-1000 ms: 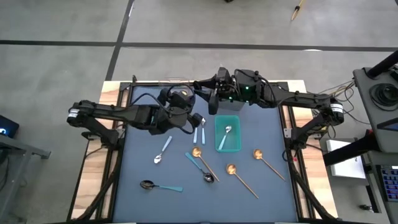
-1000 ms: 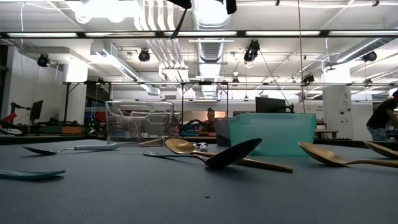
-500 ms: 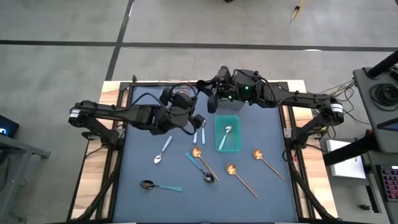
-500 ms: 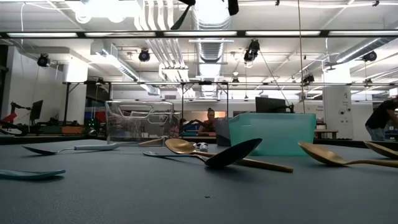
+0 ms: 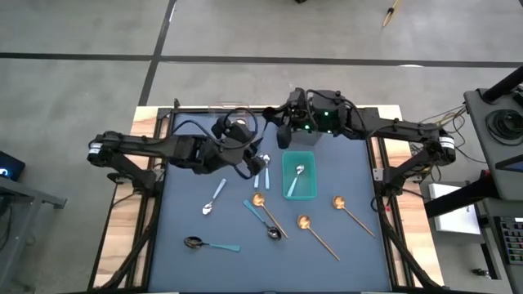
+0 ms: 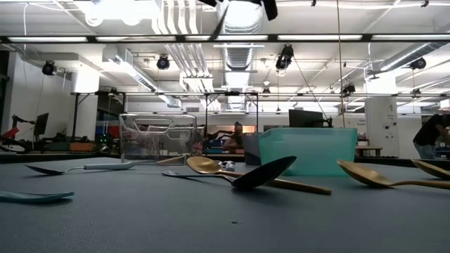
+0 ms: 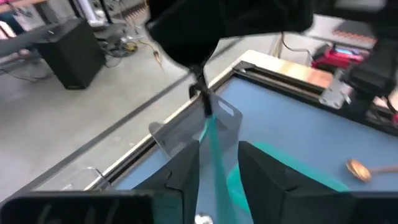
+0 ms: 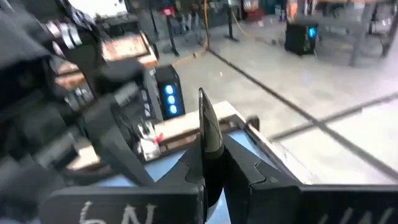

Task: Sort silverware by color (type)
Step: Put the blue spoon into the black bin

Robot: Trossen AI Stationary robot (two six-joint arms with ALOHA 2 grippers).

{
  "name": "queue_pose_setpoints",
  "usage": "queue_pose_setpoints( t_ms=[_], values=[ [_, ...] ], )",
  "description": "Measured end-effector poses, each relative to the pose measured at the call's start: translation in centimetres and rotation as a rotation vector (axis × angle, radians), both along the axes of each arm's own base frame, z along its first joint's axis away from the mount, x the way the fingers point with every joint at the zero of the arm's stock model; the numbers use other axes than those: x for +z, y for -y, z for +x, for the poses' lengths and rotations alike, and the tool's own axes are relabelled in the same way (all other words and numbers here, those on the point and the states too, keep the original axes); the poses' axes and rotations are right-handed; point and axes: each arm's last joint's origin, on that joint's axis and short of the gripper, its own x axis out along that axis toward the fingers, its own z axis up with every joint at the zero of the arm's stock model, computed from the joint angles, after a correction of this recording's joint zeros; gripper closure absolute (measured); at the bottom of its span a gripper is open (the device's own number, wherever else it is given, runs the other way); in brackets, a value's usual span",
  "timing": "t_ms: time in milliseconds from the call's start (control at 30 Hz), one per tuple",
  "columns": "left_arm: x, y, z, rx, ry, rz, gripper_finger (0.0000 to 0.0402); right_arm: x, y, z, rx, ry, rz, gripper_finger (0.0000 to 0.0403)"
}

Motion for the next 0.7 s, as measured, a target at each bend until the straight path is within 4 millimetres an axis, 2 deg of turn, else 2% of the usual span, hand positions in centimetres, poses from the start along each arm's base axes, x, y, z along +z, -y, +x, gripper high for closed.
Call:
queue_pose_setpoints(
  t_ms=[200,367,500,700],
  values=[
    [1.6,-0.3,-2.3,-0.066,-0.034,0.018,0.0288,-0.7,0.7,-2.0,0.028,-0.152,0.067,0.0389],
    [3.6,-0.5,-3.7,-0.304,0.009,0.004,0.0291,-2.0,0.3,-2.6,0.190,-0.298,0.128,0.0389],
    [4.3,-0.8,-3.6,-0.419,0.067,0.017,0.0295,-2.5,-0.4,-2.1,0.286,-0.322,0.145,0.0389],
    [2.9,-1.8,-1.8,-0.492,0.127,-0.007,0.0295,-2.9,-1.3,-1.5,0.329,-0.331,0.130,0.0389]
  ],
)
